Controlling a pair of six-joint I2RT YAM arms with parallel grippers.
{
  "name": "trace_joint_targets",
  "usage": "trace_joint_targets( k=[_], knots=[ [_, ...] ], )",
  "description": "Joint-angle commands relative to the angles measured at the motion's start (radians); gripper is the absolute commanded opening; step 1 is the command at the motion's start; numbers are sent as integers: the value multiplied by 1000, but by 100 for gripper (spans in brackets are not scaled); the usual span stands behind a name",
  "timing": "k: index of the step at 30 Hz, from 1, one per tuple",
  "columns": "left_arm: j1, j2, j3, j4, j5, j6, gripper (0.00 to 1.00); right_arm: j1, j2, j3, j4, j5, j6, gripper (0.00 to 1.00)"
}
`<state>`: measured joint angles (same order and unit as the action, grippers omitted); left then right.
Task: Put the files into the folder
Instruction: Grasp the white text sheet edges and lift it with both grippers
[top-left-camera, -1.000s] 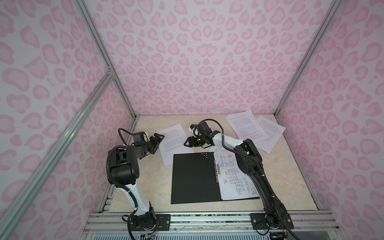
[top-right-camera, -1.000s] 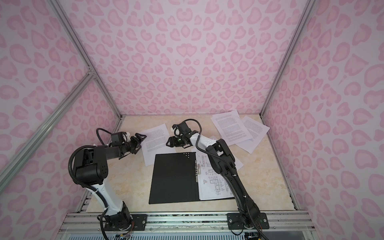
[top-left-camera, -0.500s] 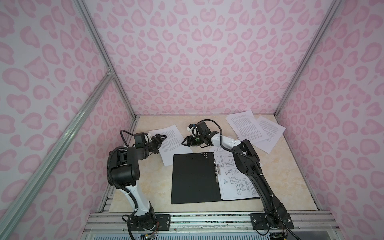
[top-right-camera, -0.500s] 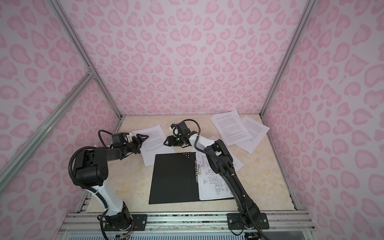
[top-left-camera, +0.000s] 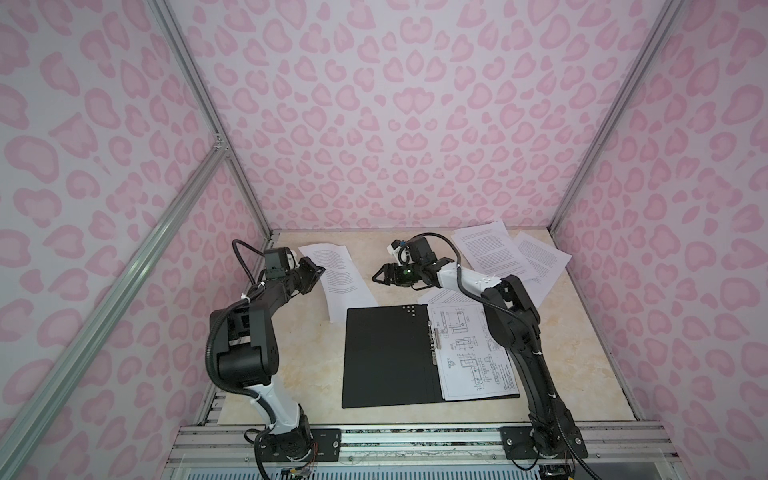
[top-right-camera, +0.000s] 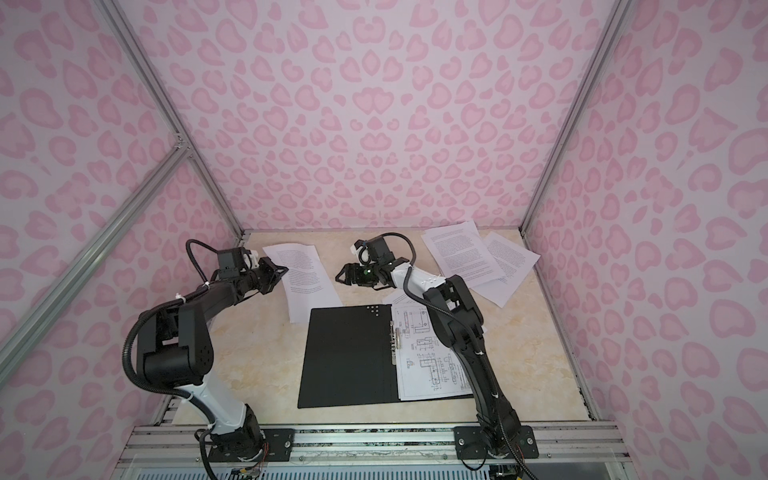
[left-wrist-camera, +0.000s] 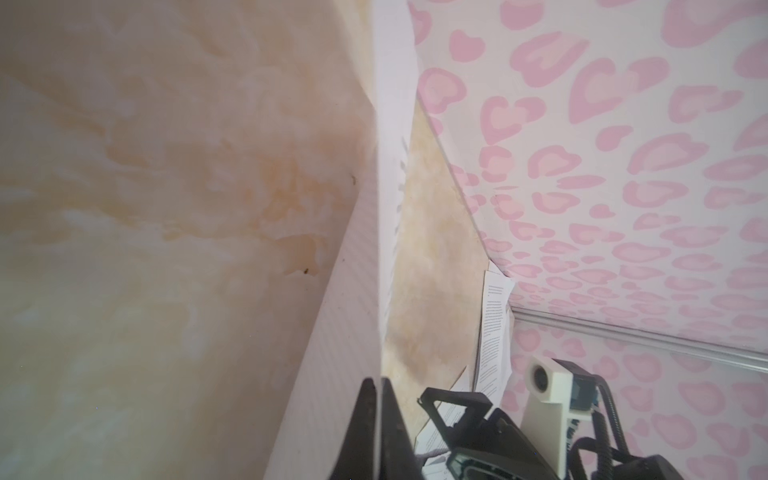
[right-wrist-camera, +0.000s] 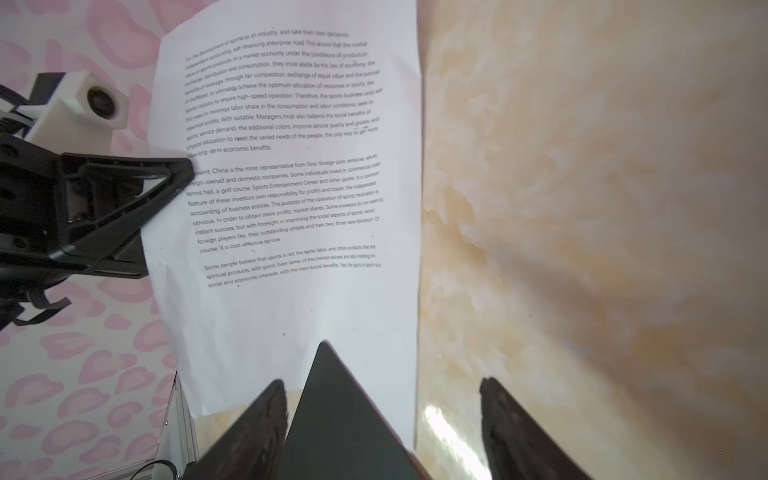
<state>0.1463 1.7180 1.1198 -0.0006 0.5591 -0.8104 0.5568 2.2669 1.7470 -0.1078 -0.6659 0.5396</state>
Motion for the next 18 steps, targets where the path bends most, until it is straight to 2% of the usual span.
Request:
trace_joint_targets(
  k=[1,4,8,13,18],
  knots=[
    [-66,-194,117,-245,-147,200,3,-51,-182,-155,160,87,0,84],
    [-146,-290,210,-387,-210,310,3,-109,-336,-312,195,98,-17,92],
    [-238,-344,301,-488,-171,369,3,-195,-511,-469,202,89,-49,97],
    [-381,-328,355,-490,-94,333,3,-288,-665,-618,283,2,-33,97],
    [-508,-252,427,-423,-35,232,3,-324,-724,-723,428,-74,-17,97]
  ],
)
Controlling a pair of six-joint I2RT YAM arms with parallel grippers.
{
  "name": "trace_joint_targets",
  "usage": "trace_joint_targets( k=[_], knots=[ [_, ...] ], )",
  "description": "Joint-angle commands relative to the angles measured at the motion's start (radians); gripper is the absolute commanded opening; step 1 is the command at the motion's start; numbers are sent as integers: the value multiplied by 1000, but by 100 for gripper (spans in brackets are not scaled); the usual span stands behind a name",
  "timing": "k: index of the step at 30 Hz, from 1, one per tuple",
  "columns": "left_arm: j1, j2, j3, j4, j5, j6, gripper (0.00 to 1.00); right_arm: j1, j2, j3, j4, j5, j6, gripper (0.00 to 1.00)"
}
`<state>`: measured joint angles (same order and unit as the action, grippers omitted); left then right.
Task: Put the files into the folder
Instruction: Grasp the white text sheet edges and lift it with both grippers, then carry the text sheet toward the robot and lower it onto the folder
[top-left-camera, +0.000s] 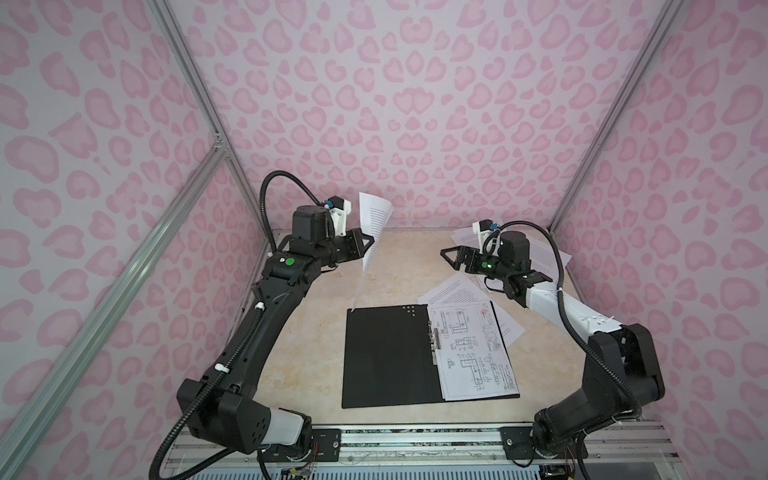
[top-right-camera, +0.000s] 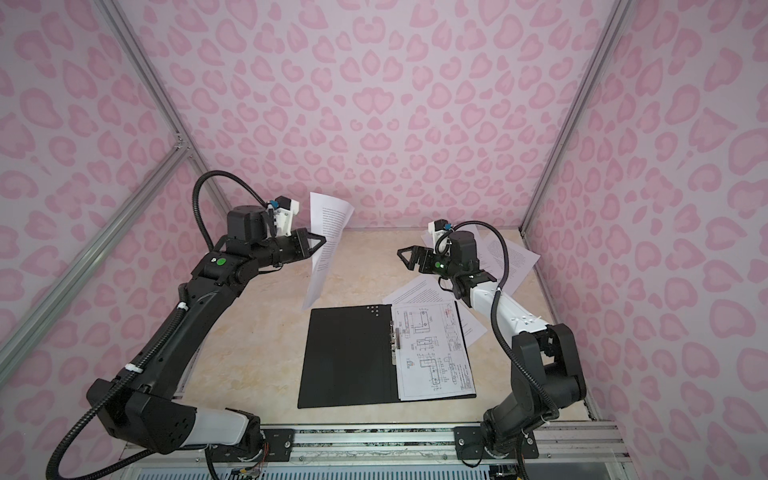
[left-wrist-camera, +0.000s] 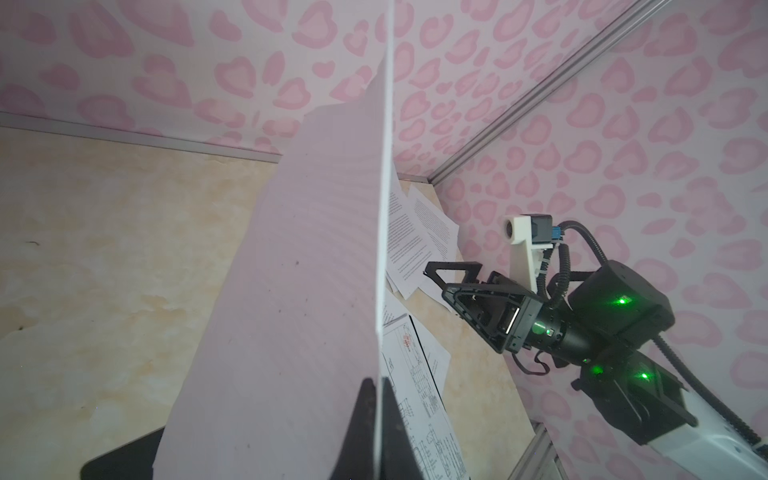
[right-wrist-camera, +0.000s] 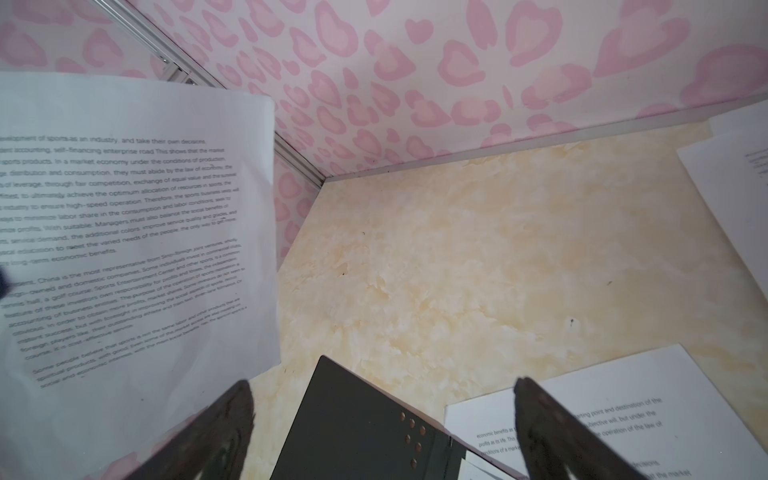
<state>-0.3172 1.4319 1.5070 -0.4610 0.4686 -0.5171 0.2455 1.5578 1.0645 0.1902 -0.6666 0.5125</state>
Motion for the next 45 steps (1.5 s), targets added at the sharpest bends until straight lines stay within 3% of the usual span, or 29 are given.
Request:
trace_joint_targets(
  k=[1,6,14,18,20,24,26,29,31,32,34,37,41,45],
  knots=[
    [-68,49,59,58,75,-87,3,-18,-19,-63,188,-99,30,98],
    [-135,87,119,188,167,-231,3,-29,-20,-129,446,-188,152,98],
    [-98,82,75,395,238,-411,3,2,48,-132,823,-275,402,96],
    [-49,93,-6,597,300,-537,3,24,120,-95,1029,-298,573,84],
    [-27,95,-20,614,306,-552,3,23,163,-79,1159,-303,683,75],
    [16,88,-48,620,323,-552,3,20,209,-55,1260,-303,786,48],
    [33,82,-65,625,334,-552,3,21,204,-55,1208,-301,759,34],
    [50,73,-90,633,346,-551,3,30,182,-53,1117,-303,690,27],
    [60,67,-106,639,352,-549,6,37,171,-48,1059,-302,661,16],
    [65,60,-119,640,354,-545,16,40,163,-42,1021,-301,640,10],
    [81,38,-143,611,345,-513,51,37,136,-40,925,-293,592,1],
    [118,-31,-206,516,315,-415,100,19,70,-28,677,-281,479,0],
    [160,-143,-261,275,220,-235,98,-51,-67,-53,305,-267,370,0],
    [168,-215,-330,141,218,-131,98,-118,-204,-34,-302,-221,111,0]
  ],
)
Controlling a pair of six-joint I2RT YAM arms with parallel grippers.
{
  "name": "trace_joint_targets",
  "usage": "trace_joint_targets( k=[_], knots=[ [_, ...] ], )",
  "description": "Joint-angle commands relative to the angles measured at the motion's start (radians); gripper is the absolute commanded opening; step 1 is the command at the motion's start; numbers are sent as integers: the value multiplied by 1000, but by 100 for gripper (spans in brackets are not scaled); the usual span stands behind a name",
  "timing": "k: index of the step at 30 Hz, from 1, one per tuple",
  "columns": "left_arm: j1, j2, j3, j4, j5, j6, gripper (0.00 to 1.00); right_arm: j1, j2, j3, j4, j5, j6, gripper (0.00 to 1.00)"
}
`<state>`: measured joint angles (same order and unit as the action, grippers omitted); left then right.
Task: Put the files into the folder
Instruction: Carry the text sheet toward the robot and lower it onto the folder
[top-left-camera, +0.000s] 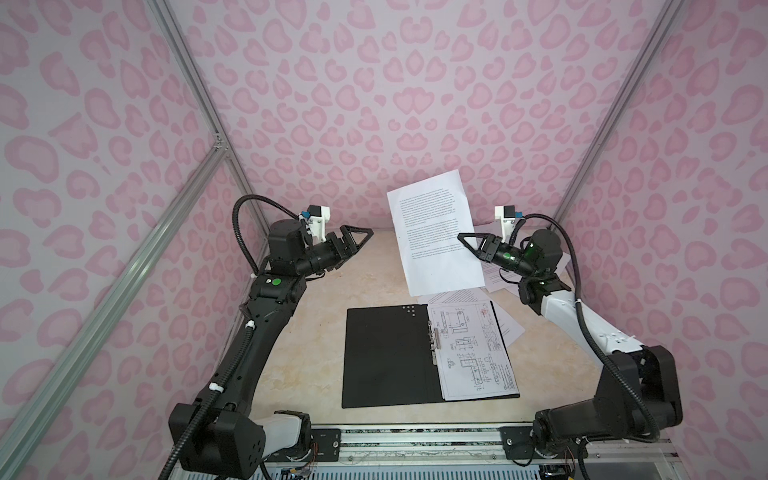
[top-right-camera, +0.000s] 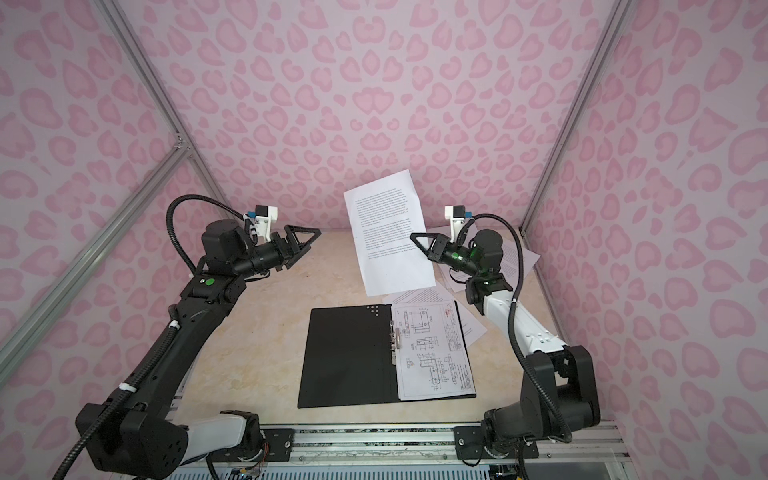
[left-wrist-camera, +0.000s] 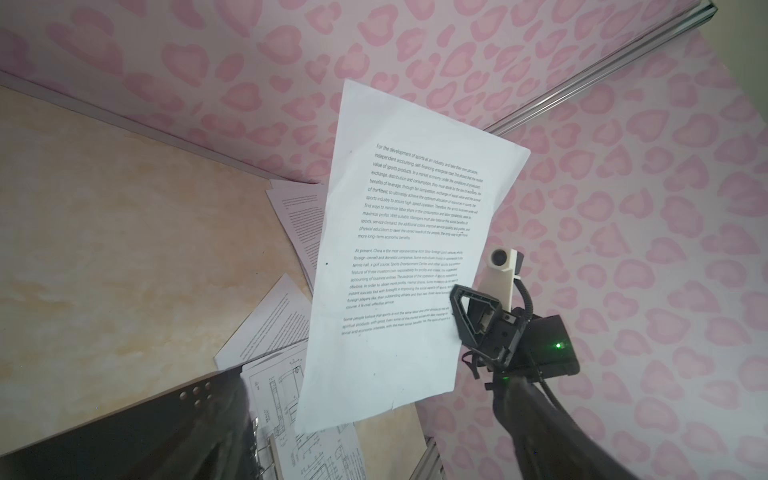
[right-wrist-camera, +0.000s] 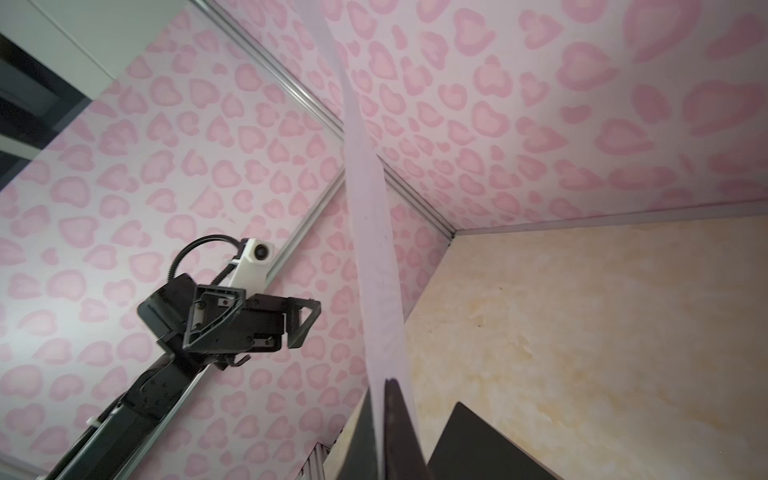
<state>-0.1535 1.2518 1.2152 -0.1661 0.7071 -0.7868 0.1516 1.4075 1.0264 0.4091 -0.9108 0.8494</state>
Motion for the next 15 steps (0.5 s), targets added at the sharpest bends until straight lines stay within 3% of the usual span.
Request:
trace_joint_targets(
  k=[1,4,8,10,12,15],
  knots=[
    [5,-47,-57,-182,-19,165,98,-46,-83,-8,-641,39,-276,0],
    [5,-68,-103,-263,-21,241,98,-125,-160,-93,-878,93,-395,0],
    [4,-83,-170,-309,-6,310,98,-202,-219,-211,-1012,261,-510,0],
    [3,-90,-204,-300,-6,319,98,-205,-237,-274,-973,342,-552,0],
    [3,-93,-224,-293,-6,322,98,-193,-254,-331,-886,324,-596,0],
    [2,-111,-243,-280,-10,326,98,-170,-254,-350,-847,441,-612,0]
  ],
)
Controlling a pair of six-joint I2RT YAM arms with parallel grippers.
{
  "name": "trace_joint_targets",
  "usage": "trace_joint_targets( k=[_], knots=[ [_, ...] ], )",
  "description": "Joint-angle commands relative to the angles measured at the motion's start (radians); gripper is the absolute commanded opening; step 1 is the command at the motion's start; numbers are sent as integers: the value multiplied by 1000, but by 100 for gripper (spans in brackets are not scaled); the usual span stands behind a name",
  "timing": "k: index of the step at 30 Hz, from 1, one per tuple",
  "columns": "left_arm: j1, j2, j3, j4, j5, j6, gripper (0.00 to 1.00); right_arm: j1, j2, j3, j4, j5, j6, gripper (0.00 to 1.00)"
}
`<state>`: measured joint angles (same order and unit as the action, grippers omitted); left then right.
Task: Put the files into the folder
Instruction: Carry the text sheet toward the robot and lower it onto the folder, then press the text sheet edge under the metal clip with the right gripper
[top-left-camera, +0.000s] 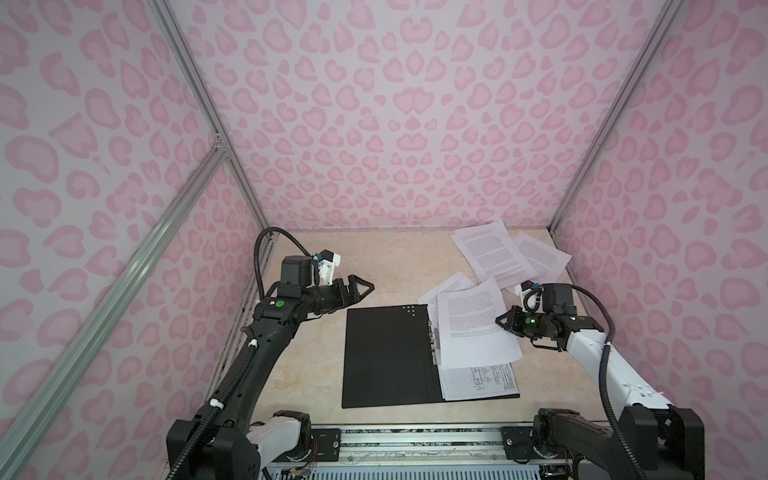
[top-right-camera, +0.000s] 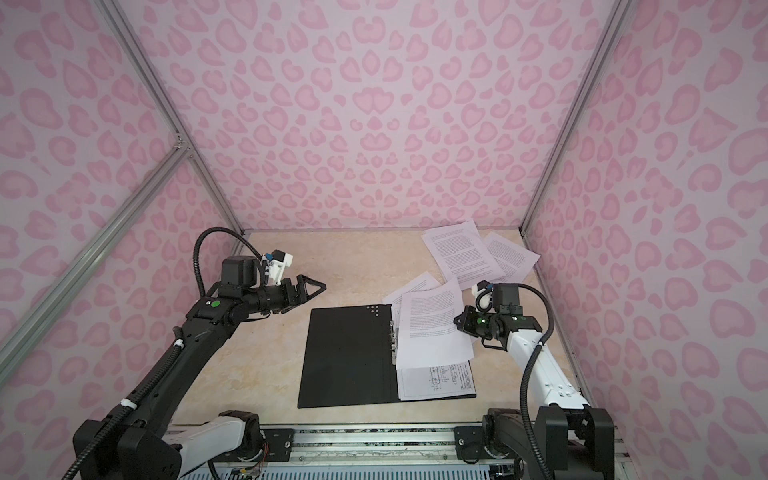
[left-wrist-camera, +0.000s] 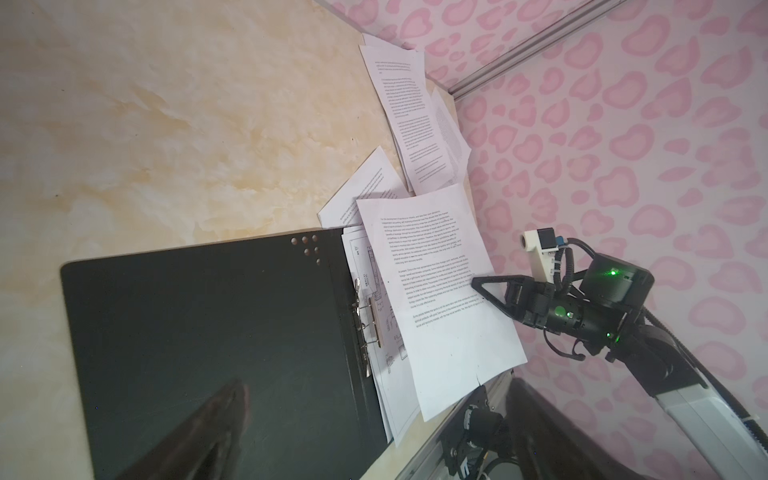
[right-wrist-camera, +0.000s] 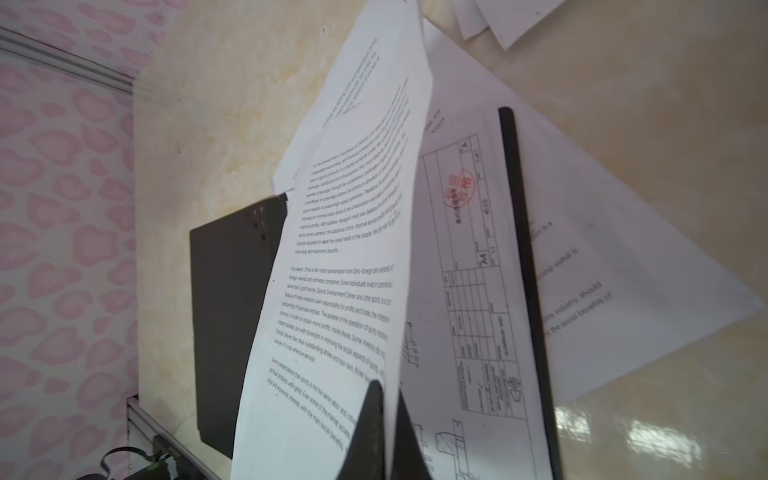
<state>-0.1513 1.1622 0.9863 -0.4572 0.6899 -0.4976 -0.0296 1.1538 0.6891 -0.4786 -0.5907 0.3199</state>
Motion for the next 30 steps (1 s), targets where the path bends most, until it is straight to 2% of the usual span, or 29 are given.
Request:
trace_joint_targets(
  k=[1,5,11,25,30],
  knots=[
    [-1,-28,-22,15,2,38,98,11,14,-11,41,135,-96,0],
    [-2,-47,-47,22,-4,46,98,18,94,29,-1,169,-155,0],
    [-3,-63,-65,23,-10,45,98,45,146,37,2,188,-176,0],
    [-4,-70,-75,27,-11,39,98,133,146,56,-56,260,-200,0],
    [-4,-68,-75,27,-10,38,98,184,140,65,-81,280,-165,0]
  ],
)
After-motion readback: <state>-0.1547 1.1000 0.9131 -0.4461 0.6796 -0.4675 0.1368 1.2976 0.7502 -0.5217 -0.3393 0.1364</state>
